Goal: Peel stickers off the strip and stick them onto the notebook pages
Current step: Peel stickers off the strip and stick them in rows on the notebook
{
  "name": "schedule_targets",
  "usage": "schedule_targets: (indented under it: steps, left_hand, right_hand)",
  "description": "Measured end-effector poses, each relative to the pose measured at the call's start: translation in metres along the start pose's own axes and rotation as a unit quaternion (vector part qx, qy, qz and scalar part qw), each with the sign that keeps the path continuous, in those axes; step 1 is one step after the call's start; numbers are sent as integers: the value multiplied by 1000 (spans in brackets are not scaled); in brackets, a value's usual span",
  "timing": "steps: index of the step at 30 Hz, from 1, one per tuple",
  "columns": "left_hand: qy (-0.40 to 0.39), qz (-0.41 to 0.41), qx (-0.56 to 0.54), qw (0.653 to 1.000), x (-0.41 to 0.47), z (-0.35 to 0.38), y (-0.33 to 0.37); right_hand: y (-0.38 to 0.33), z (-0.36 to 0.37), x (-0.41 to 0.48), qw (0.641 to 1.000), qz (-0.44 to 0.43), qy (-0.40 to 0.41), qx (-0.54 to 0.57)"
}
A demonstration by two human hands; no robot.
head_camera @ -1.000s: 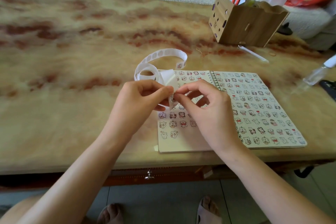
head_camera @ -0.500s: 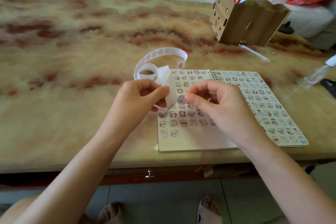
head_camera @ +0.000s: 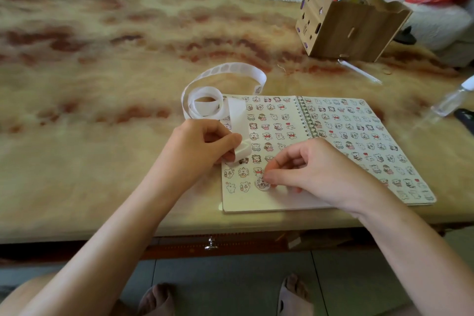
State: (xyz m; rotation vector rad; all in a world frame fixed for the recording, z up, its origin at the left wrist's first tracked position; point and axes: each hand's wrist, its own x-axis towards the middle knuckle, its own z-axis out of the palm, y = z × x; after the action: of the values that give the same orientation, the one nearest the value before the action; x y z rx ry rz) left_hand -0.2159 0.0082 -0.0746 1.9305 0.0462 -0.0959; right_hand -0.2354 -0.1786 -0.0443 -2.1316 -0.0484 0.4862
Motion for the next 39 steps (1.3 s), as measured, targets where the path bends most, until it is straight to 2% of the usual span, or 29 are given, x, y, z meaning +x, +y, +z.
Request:
schedule_targets:
  steps: [20, 35, 39]
  left_hand:
    - [-3, 7, 21, 1000, -1, -1, 1]
    - [-5, 14, 18, 1000, 1, 0, -2]
    - [-6, 15, 19, 1000, 2, 0, -2]
  right_hand:
    - [-1, 4, -1, 999, -11, 23, -44]
    - [8, 12, 1, 989, -37, 77, -119]
    - [6, 6, 3, 991, -22, 59, -119]
